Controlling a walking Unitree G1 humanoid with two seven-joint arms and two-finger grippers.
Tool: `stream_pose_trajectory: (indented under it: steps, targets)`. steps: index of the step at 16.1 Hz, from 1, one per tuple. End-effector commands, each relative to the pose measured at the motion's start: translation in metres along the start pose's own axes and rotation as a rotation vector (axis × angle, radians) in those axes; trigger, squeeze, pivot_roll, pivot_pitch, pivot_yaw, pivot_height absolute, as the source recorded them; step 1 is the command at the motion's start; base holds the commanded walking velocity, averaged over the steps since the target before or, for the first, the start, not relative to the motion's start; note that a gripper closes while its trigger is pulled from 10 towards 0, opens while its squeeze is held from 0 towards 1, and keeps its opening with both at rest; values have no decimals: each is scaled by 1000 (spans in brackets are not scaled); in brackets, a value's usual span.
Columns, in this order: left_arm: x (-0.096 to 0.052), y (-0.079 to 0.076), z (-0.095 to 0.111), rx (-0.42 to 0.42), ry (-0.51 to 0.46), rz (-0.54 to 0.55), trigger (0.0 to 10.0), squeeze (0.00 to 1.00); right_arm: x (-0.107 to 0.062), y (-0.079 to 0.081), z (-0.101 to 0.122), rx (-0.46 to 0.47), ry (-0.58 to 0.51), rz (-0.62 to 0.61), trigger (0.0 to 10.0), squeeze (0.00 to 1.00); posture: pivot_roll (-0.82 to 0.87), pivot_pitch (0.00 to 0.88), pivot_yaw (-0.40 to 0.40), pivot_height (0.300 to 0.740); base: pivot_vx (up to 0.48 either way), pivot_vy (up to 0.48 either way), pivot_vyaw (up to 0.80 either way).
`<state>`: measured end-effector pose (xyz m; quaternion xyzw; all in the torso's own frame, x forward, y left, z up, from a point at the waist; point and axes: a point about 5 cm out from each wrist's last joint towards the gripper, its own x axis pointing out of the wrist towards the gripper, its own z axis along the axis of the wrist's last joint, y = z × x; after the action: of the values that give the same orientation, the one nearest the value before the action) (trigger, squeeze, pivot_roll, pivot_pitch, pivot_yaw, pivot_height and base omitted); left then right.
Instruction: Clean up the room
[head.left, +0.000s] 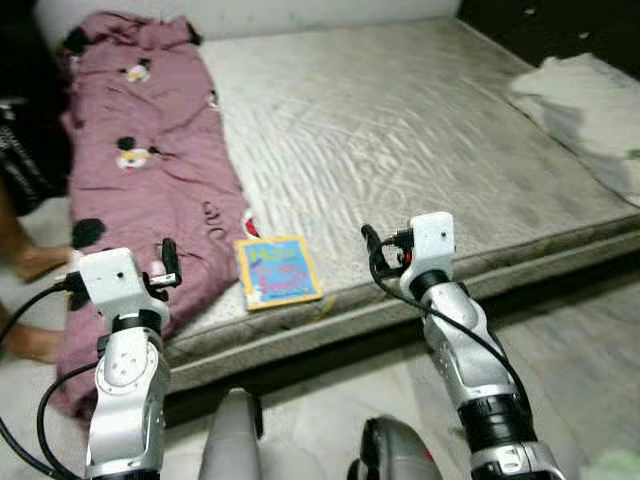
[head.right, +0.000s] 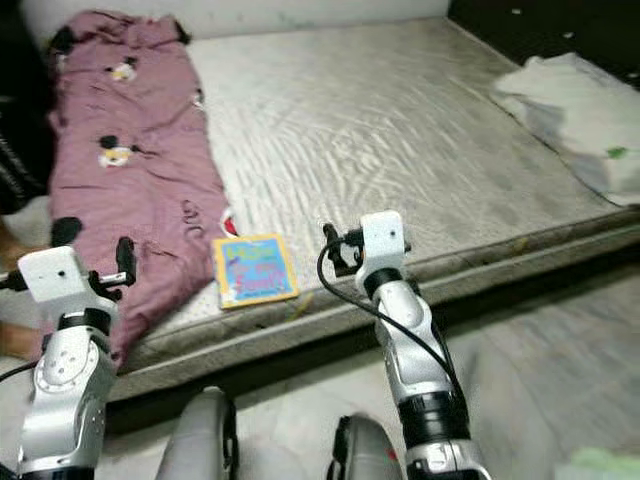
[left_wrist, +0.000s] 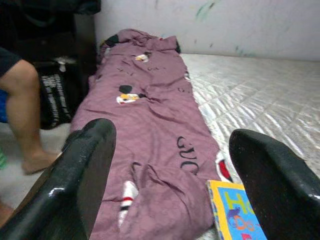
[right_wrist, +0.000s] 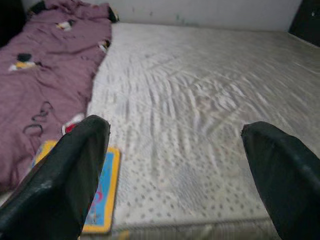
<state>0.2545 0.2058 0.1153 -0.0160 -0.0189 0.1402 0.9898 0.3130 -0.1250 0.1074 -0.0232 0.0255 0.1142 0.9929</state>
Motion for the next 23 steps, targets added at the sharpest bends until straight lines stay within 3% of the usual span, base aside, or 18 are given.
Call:
stream_pose_trajectory:
  steps: [1, 4, 10, 13, 17, 23]
  targets:
    - [-2, 3, 1, 2, -3, 13, 10000, 0, -1, 4, -2, 0, 10, 20, 10000, 0, 79, 82, -40, 636, 0, 0, 0]
    - [-6, -1, 4, -15, -7, 23, 10000, 0, 0, 11, -8, -13, 36, 74, 10000, 0, 97, 131, -45, 607, 0, 0, 0]
    - [-5, -4, 4, -45, -14, -22, 10000, 0, -1, 6, -11, -35, 61, 78, 10000, 0, 71, 152, -49, 607, 0, 0, 0]
    - [-13, -13, 1, -62, 7, -48, 10000, 0, -2, 7, -14, -39, 69, 90, 10000, 0, 71, 155, -46, 607, 0, 0, 0]
    - [-11, -10, 3, -64, -2, -58, 10000, 0, 0, 10, -13, -51, 62, 108, 10000, 0, 83, 149, -40, 607, 308, 0, 550]
    - [-12, -16, 2, -72, 5, -78, 10000, 0, 1, 9, -15, -43, 67, 110, 10000, 0, 81, 135, -39, 607, 337, 0, 0]
